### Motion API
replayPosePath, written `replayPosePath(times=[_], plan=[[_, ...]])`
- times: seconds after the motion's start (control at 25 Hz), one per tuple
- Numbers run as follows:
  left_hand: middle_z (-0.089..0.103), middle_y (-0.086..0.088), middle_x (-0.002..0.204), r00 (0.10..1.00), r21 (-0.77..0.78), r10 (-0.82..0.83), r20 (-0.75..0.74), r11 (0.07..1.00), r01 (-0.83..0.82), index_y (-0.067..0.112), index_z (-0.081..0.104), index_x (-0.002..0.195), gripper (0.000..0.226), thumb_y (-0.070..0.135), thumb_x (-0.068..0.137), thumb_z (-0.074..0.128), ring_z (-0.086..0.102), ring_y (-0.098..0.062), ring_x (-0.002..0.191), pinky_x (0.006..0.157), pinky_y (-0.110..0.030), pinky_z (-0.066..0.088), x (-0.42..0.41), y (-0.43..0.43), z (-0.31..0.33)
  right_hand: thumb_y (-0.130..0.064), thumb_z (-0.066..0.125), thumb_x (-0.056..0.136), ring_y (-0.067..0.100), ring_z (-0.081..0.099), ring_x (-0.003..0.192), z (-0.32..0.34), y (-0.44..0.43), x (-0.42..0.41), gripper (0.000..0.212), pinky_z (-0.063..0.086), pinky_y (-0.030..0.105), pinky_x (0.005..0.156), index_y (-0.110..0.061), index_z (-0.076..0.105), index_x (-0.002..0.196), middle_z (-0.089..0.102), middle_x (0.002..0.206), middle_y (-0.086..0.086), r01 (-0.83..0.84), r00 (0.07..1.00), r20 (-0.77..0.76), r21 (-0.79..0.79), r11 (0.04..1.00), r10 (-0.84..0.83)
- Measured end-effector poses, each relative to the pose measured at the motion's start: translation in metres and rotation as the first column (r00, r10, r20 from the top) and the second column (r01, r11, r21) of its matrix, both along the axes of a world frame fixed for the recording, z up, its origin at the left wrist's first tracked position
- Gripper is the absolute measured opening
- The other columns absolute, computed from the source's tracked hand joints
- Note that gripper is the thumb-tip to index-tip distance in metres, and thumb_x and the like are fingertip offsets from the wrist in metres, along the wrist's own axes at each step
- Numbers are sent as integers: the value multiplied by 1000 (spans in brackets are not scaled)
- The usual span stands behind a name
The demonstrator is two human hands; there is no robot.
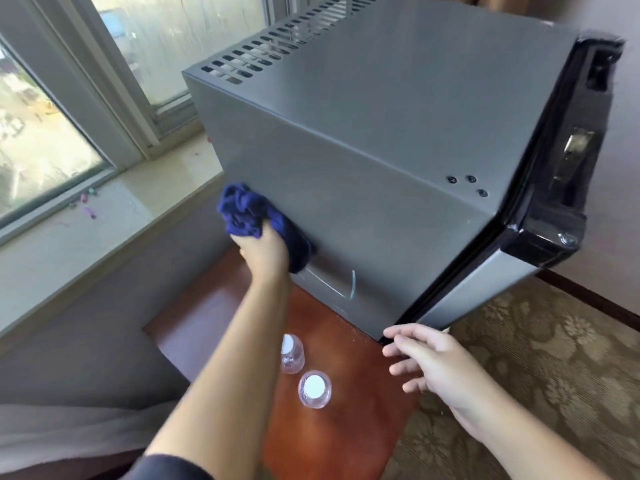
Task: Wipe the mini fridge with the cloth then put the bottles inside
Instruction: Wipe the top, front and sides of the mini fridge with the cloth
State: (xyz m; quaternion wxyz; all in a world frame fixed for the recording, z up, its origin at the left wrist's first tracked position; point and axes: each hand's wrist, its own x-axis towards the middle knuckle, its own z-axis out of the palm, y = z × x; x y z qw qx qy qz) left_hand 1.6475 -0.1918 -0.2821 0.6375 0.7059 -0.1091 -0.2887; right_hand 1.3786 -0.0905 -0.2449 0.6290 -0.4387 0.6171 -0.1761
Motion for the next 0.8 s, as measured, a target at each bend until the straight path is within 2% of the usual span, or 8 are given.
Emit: replayPosePath(times=[0.04,0.12,0.28,0.36,0.48,0.6,0.68,0.8], plan=[[52,-11,148,998,24,11,-60,1000,-9,21,36,149,58,27,95,58,52,-30,134,109,-32,36,-35,15,-6,-17,57,101,15,69,73,-6,1,-3,19,53,30,59,-20,75,103,78,98,6,24,1000,-9,20,1000,-24],[48,-11,150,993,77,-62,-105,995,71,18,34,152,62,21,95,59,46,-30,138,114,-36,34,-111,51,-9,-15,56,102,15,68,69,-21,3,-11,18,51,29,55,-18,74,102,78,91,4,51,998,-35,64,997,-49],[47,11,119,922,30,-385,-39,922,386,30,46,120,36,13,93,62,47,-15,116,107,-34,37,-200,109,-19,-5,47,100,10,61,52,-47,7,-31,20,43,25,46,-12,65,94,70,59,-5,83,990,-125,127,988,-67],[48,9,119,898,0,-439,-1,898,439,43,45,110,39,14,90,62,48,-13,116,105,-30,37,-198,113,-28,-10,49,100,13,61,58,-54,11,-38,19,43,26,49,-13,67,96,72,67,-3,77,987,-150,152,985,-55],[55,0,126,944,20,-323,-59,946,325,46,45,106,36,24,81,58,50,-23,124,113,-41,38,-176,94,-40,-17,53,101,17,64,62,-56,10,-28,18,44,28,51,-11,70,103,76,83,6,88,995,-67,178,980,-78],[54,-3,136,963,-11,-266,-41,964,266,35,43,123,44,21,83,56,48,-22,130,114,-38,36,-141,78,-30,-25,59,100,19,67,73,-43,5,3,19,46,29,53,-20,71,113,77,99,10,25,997,69,158,987,-36],[54,-5,139,976,-69,-218,13,973,218,28,44,130,48,19,84,56,49,-22,131,112,-36,37,-99,57,-22,-26,61,99,18,69,81,-29,-2,28,22,49,29,58,-29,68,120,76,110,6,-59,986,160,99,993,43],[60,-4,138,997,-82,-80,9,993,80,28,48,132,57,30,76,58,56,-23,130,116,-42,40,-14,9,-19,-22,61,99,15,69,87,-18,-19,68,25,53,29,64,-34,65,121,73,108,-3,-141,974,176,-13,990,141]])
